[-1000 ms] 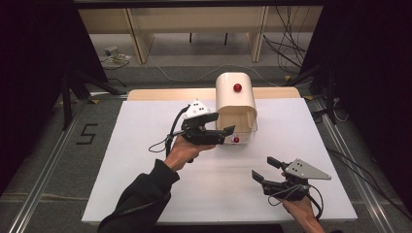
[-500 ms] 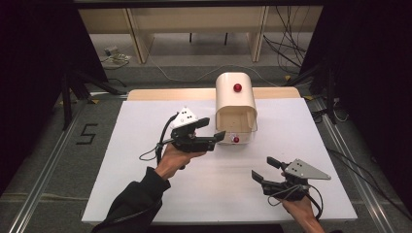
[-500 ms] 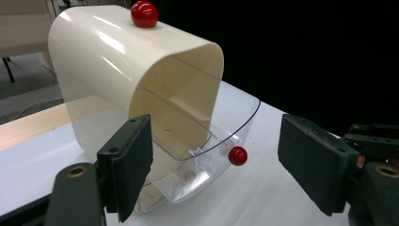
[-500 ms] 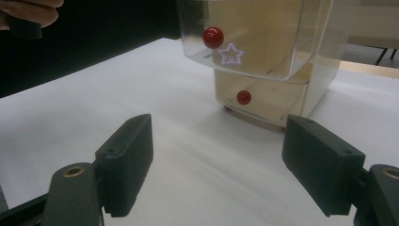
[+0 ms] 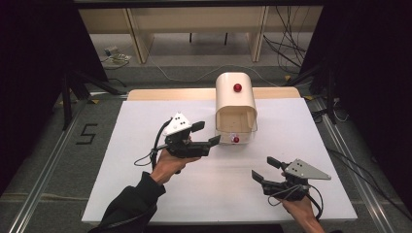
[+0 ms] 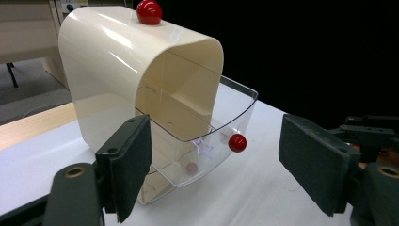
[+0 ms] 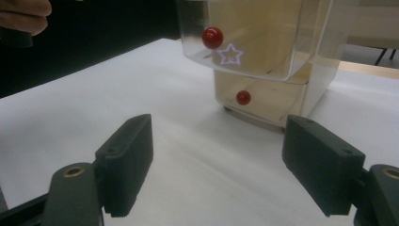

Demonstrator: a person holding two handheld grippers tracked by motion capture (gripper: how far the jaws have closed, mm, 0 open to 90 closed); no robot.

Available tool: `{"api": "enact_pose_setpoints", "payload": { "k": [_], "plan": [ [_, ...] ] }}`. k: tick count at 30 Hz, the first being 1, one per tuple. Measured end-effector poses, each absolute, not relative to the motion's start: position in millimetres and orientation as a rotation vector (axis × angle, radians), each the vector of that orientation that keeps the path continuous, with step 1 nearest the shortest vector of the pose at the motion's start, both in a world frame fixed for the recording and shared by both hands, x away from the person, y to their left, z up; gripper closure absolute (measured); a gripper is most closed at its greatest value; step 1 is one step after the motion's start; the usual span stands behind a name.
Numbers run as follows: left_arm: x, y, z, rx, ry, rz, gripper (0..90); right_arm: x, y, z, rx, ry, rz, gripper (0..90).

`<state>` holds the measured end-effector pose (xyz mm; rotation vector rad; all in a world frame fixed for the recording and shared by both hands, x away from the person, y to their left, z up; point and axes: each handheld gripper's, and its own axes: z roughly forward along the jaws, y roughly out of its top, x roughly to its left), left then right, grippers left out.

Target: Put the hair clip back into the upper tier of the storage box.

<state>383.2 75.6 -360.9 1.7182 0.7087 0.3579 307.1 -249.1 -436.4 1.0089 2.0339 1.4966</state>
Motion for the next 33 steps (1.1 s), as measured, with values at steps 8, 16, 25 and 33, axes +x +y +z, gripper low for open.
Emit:
{"api": "enact_pose_setpoints", "payload": {
  "k": [8,16,25,33],
  "plan": [
    [377,78,-363,1.710,0.698,0.359,25.7,307,-249,-436,1.003,2.033,1.502,26.0],
    [372,86,-365,1.687,0.694,0.350,25.4,307,-249,-436,0.996,2.031,1.508,26.0],
    [367,95,-372,1.699,0.705,0.360,25.2,307,-249,-436,0.994,2.038,1.506,26.0],
    [362,103,-378,1.701,0.705,0.366,25.0,307,-249,-436,0.988,2.035,1.512,26.0]
  ]
}}
